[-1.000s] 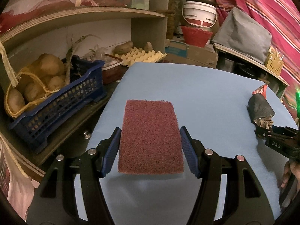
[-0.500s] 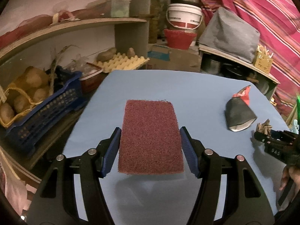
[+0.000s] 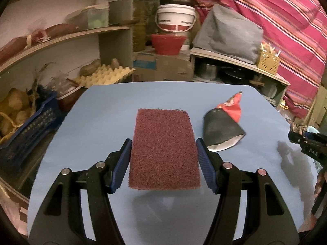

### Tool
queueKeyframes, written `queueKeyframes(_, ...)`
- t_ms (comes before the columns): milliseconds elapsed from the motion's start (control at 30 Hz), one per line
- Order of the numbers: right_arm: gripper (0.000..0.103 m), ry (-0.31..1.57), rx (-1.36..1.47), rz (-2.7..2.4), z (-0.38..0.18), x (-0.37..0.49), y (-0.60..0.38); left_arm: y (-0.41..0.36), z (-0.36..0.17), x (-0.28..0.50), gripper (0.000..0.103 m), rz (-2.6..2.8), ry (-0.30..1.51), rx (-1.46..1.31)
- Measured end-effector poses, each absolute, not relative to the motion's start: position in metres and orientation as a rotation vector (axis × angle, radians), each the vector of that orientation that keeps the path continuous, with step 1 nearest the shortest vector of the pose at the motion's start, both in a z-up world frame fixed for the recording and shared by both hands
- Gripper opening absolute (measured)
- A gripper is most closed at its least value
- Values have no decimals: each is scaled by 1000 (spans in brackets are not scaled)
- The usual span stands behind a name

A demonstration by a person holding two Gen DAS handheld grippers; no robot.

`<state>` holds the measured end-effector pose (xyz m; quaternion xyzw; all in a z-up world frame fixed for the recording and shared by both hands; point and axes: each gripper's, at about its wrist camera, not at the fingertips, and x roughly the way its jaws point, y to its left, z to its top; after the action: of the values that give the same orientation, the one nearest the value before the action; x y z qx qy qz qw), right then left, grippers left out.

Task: Collect trash
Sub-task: 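Carry the maroon pad and brown paper over the basket and open both tools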

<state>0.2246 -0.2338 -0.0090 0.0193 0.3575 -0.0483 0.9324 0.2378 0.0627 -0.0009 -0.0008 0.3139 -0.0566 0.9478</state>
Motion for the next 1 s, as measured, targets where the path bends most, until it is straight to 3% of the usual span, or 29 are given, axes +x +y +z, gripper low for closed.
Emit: queueKeyframes(1000, 41, 650, 197, -339, 8, 135, -456, -180, 32, 212, 62, -367, 595, 139)
